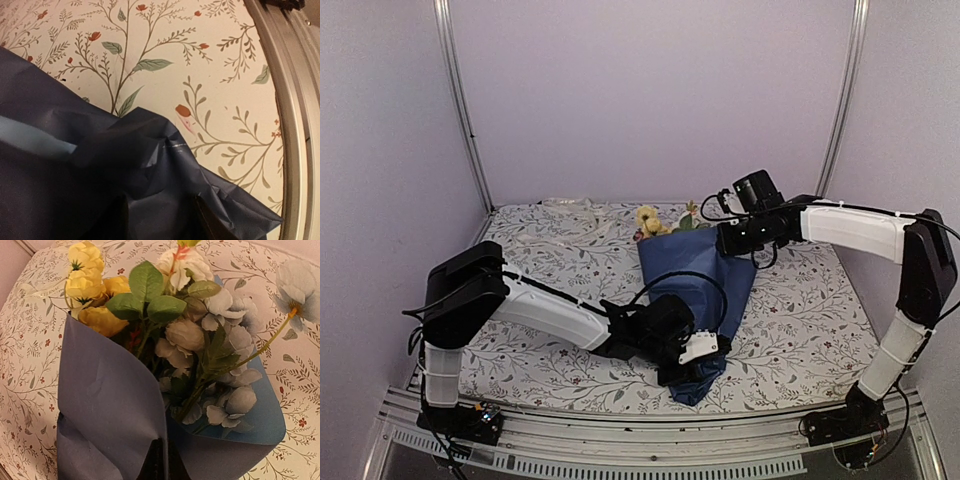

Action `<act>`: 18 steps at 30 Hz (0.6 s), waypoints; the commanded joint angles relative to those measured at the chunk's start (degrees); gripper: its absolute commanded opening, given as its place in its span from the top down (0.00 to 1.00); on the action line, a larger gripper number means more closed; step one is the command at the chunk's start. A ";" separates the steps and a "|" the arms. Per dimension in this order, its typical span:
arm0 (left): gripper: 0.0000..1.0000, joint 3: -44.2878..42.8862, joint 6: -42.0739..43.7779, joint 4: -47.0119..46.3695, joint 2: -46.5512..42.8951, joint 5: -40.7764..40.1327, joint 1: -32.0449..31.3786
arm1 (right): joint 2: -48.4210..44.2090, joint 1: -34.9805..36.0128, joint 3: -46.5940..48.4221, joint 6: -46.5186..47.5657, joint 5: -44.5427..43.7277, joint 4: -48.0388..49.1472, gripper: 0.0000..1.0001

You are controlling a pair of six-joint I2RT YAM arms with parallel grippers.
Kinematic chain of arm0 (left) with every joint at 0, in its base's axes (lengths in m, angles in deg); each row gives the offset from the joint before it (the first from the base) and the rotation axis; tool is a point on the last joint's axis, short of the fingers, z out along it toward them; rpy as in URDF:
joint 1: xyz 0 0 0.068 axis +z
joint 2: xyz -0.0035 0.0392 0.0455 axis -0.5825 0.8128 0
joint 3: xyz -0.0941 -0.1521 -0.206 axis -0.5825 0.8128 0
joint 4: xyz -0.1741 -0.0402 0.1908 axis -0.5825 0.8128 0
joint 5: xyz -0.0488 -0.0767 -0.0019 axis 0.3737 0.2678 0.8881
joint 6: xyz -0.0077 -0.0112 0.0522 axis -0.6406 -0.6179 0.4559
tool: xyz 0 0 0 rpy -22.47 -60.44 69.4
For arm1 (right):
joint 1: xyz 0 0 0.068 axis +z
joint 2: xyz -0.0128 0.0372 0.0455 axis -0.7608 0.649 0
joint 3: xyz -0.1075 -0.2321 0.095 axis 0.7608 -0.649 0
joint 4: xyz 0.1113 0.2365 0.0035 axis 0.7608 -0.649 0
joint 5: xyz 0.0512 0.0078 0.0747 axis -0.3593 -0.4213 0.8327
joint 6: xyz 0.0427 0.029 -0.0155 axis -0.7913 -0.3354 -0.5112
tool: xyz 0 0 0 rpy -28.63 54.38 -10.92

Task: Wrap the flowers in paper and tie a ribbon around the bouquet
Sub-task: Adjust the folded bouquet at the center of the board.

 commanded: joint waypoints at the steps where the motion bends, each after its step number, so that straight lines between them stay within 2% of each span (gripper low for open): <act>1: 0.57 1.56 0.88 6.96 2.48 1.18 -0.69 | -1.50 -5.11 -5.00 -1.04 4.26 8.11 1.00; 8: 0.57 1.87 0.80 7.32 2.13 1.85 -0.69 | -1.88 -10.33 -14.18 -2.10 10.19 18.93 1.00; 18: 0.54 1.11 1.55 7.02 -0.93 3.84 -0.68 | 4.60 -13.24 -18.43 -3.41 14.13 27.38 1.00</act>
